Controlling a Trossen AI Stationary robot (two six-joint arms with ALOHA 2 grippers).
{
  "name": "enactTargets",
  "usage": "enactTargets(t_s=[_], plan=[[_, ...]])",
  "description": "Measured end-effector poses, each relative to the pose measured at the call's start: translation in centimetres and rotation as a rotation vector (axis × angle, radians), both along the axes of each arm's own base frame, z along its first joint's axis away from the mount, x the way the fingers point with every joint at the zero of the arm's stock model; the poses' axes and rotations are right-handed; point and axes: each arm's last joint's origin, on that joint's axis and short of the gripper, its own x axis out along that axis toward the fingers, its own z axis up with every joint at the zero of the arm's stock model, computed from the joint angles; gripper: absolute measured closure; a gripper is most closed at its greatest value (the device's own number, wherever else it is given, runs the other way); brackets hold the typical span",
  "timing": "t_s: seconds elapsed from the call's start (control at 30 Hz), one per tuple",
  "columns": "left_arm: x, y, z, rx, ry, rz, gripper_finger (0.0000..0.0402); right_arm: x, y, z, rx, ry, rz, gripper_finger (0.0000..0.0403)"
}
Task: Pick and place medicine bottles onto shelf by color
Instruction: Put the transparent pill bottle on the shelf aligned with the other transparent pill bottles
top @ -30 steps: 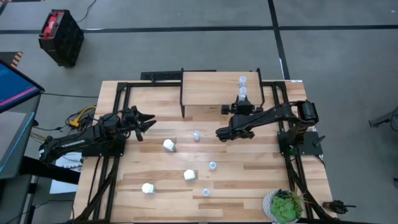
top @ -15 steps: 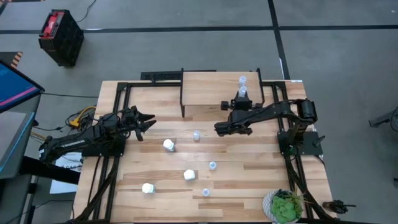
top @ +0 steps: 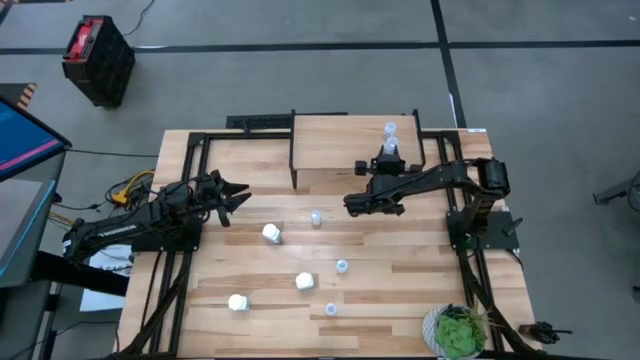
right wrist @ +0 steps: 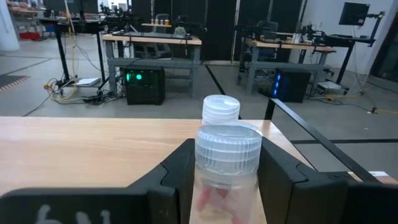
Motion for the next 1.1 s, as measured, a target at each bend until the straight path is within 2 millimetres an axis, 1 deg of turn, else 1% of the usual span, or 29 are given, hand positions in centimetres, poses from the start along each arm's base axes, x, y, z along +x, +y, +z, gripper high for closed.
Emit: enactTargets(t_s=[0.33,0.6,0.93,1.1], plan=[[0.00,0.00,0.00,0.000,0.000,0.000,0.0252,0.72,-0.30,-0.23,0.006,0.039,0.003,0.0233],[0.00,0.00,0.00,0.000,0.000,0.000,0.0252,0.70,-0.48,-0.24,0.007,0.037,-0.003,0.0214],[0.00,0.00,0.00,0.000,0.000,0.000,0.0252,0.70,-0.47,-0.25,0.010,0.037,-0.004,0.0213],[0.00,0.00,0.00,0.000,0.000,0.000,0.0252,0.69,-0.47,-0.25,0.011,0.037,-0.004,0.0204]])
